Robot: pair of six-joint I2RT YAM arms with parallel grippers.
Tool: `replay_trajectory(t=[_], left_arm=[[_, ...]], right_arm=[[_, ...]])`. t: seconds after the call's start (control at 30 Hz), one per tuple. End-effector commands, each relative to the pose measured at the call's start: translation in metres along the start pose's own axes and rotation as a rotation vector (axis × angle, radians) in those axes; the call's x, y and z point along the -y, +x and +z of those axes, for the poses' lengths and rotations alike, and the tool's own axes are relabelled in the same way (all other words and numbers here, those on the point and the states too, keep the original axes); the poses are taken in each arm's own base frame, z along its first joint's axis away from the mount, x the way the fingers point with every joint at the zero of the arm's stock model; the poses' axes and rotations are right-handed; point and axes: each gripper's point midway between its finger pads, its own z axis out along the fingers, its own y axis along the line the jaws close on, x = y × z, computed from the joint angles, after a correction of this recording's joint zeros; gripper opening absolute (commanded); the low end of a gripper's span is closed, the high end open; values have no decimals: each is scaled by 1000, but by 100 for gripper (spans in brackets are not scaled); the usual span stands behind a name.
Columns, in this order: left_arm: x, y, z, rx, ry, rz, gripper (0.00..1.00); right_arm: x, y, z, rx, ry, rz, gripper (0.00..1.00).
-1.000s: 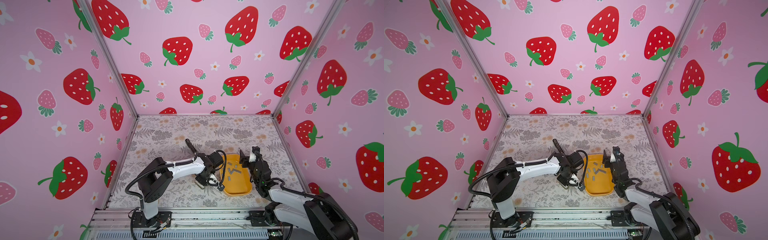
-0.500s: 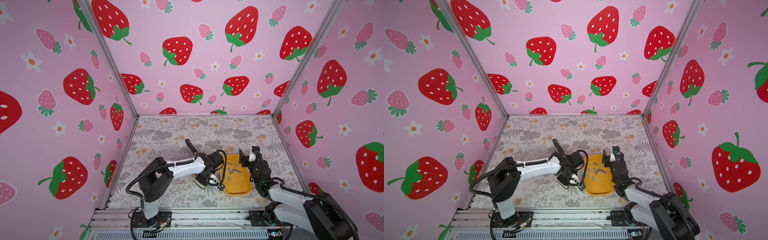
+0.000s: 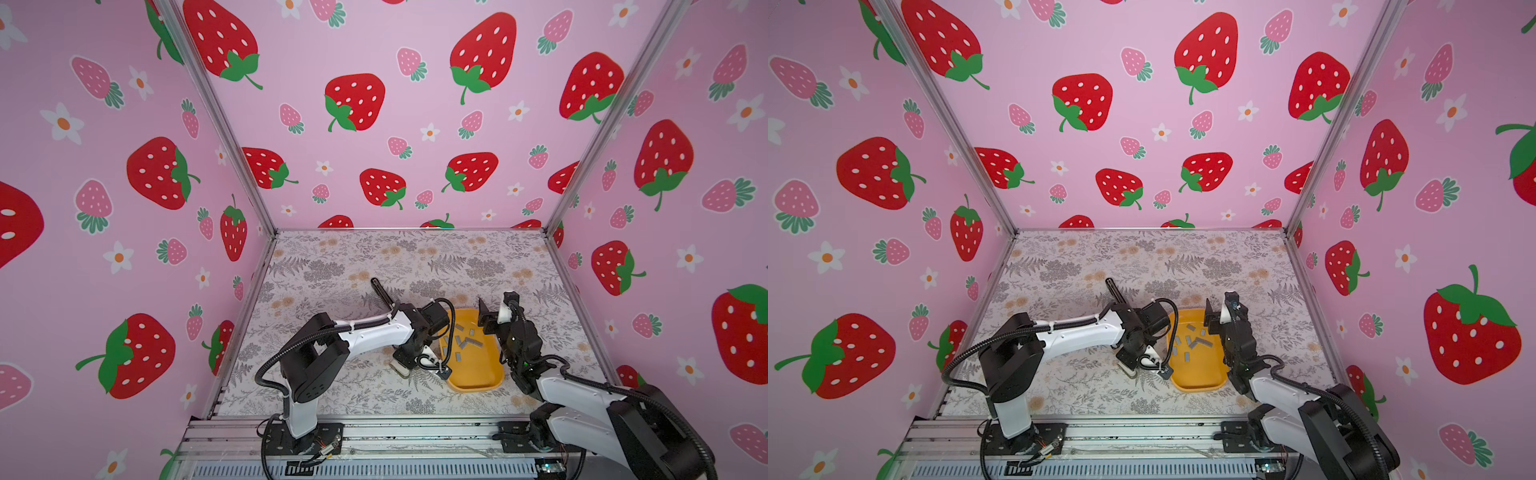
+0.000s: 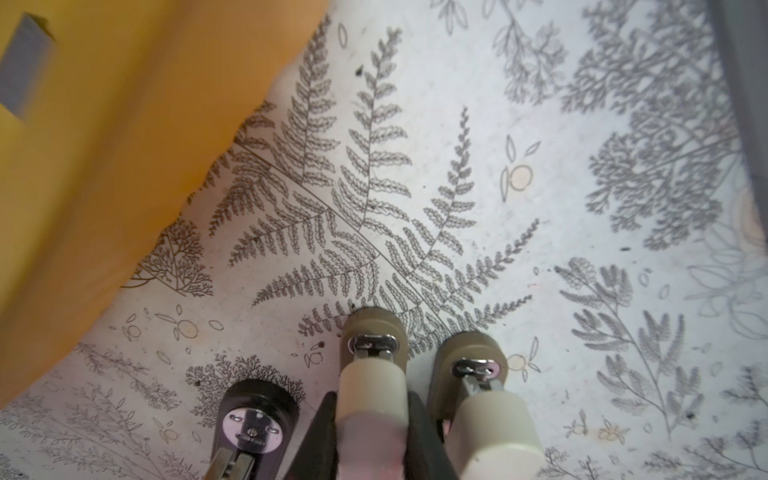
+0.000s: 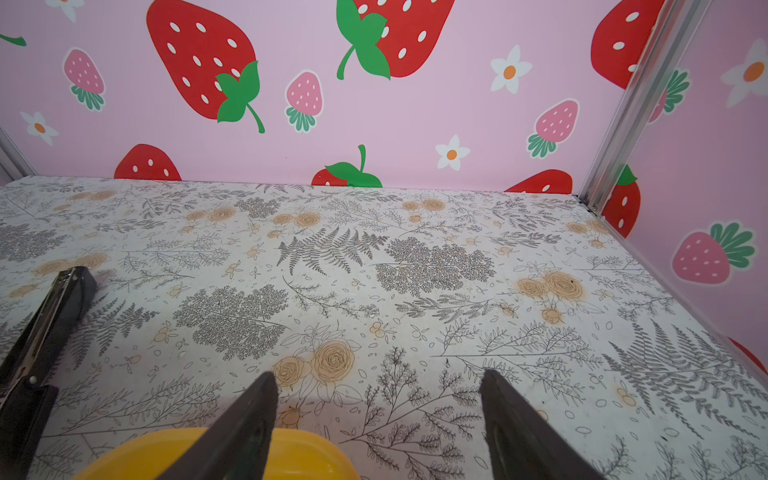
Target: Load the staples into the stapler
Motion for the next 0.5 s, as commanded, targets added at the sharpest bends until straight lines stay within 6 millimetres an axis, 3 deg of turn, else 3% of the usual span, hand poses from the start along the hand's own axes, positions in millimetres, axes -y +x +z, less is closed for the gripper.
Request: replay_trajectory(t=[0.0,0.07,0.1,0.27,0.37,0.47], left_arm=[[-21,-7,-40,97,-103,-51,8],[-35,-8,-74,197,-213,-99,7],[-42,-7,-91,245,-288,-123,2],[-70,11,-164,386,-699,-199,0],[-79,29,-197,389,-882,-279,0],[-74,34,-207,364,-899,-290,0]], right_arm=[[2,-11,1,32,11,10,81],[3,-12,1,31,13,12,82],[3,-12,1,28,13,13,82],[2,-23,0,-13,14,56,82],[-29,-46,-12,10,-179,155,80],[-58,-82,-36,92,-364,266,76]])
